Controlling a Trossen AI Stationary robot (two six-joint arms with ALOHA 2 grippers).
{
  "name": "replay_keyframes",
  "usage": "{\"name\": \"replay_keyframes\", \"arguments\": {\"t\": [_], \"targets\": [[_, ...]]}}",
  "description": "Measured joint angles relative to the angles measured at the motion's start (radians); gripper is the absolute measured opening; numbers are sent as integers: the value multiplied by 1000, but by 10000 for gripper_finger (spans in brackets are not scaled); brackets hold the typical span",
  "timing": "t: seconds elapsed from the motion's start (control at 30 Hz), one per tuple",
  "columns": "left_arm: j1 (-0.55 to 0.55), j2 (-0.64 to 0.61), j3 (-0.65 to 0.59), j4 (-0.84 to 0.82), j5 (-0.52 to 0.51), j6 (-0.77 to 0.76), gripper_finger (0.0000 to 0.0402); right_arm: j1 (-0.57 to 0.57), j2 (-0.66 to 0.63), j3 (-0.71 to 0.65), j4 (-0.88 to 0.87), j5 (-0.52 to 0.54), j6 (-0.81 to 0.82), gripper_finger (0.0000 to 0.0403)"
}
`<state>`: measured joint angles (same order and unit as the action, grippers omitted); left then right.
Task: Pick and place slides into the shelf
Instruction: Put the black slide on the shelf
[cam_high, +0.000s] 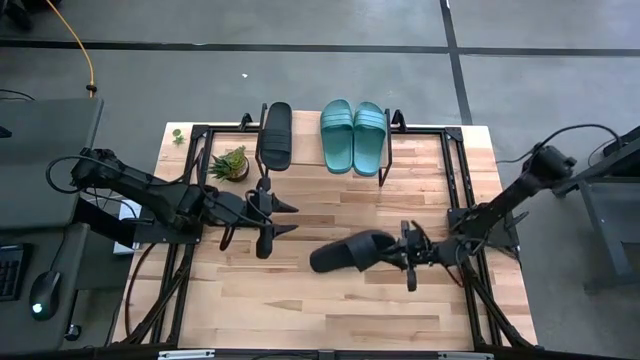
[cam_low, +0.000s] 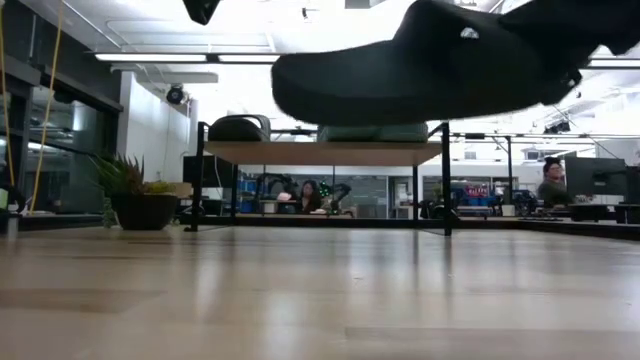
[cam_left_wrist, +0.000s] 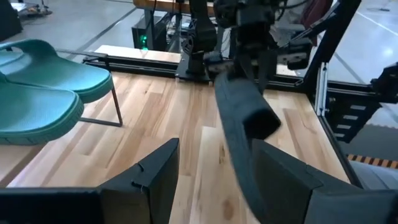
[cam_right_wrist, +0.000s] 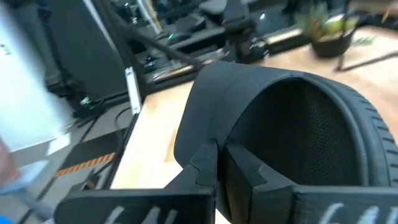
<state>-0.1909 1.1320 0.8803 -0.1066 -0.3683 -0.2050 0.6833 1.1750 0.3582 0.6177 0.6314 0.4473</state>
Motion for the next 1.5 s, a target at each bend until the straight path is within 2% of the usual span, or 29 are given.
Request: {"name": "replay_keyframes", "arguments": {"t": [0.13, 0.3, 0.5, 0.7, 0.9, 1.3, 1.5], "targets": [[1, 0, 0, 0, -1, -22, 184, -32, -100, 0, -45, 14, -92, 0], [1, 0, 0, 0, -1, -44, 184, -87, -158, 0, -44, 14, -201, 0], [1, 0, 0, 2, -1, -56, 184, -155, -163, 0, -19, -11, -279, 0], [1, 5, 0, 7, -7, -62, 184, -205, -161, 45, -6, -85, -348, 0], [1, 5, 0, 9, -9, -74, 184, -218, -160, 139, -107, -90, -422, 0], [1, 15, 0, 53, -9, -80, 184, -245, -160, 172, -122, -85, -473, 0], [14, 36, 0, 54, -9, -89, 184, -293, -160, 172, -104, -140, -474, 0]]}}
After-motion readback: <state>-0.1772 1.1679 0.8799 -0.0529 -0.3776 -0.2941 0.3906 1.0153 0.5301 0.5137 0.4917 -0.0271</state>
